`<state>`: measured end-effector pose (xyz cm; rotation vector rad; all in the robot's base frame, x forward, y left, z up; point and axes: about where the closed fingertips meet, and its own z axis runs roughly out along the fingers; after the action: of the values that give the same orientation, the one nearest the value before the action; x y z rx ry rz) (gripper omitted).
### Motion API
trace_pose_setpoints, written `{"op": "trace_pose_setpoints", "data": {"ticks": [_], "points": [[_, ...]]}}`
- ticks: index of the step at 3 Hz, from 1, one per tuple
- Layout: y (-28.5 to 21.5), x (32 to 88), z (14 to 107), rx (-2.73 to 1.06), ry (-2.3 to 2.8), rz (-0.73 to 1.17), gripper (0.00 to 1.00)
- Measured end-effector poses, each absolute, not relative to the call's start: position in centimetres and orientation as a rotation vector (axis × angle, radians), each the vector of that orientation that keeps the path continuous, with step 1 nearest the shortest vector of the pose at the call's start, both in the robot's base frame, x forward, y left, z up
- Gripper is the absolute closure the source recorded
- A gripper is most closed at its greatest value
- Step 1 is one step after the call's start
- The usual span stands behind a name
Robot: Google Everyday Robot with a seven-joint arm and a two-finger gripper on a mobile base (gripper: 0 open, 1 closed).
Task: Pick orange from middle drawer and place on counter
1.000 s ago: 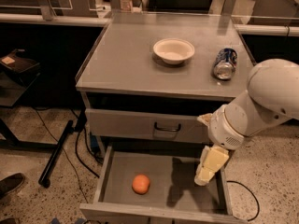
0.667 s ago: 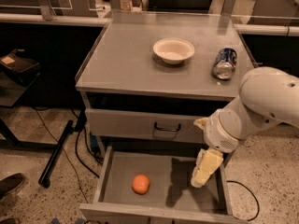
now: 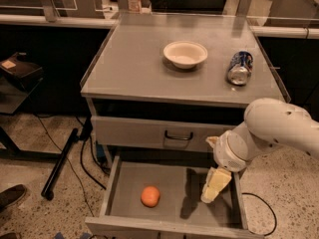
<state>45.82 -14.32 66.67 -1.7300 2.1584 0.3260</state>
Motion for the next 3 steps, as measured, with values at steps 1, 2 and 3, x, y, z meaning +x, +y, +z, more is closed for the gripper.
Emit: {"op": "trace_pose_setpoints", "data": {"ticks": [1,2,3], "points": [[-13.2,45.0,62.7,-1.715,2.181,0.400,0.00],[-11.7,44.0,58.0,-1.700,2.197,0.494,0.00],[-9.8,43.9,54.3,-1.682,2.194,0.587,0.00]]}}
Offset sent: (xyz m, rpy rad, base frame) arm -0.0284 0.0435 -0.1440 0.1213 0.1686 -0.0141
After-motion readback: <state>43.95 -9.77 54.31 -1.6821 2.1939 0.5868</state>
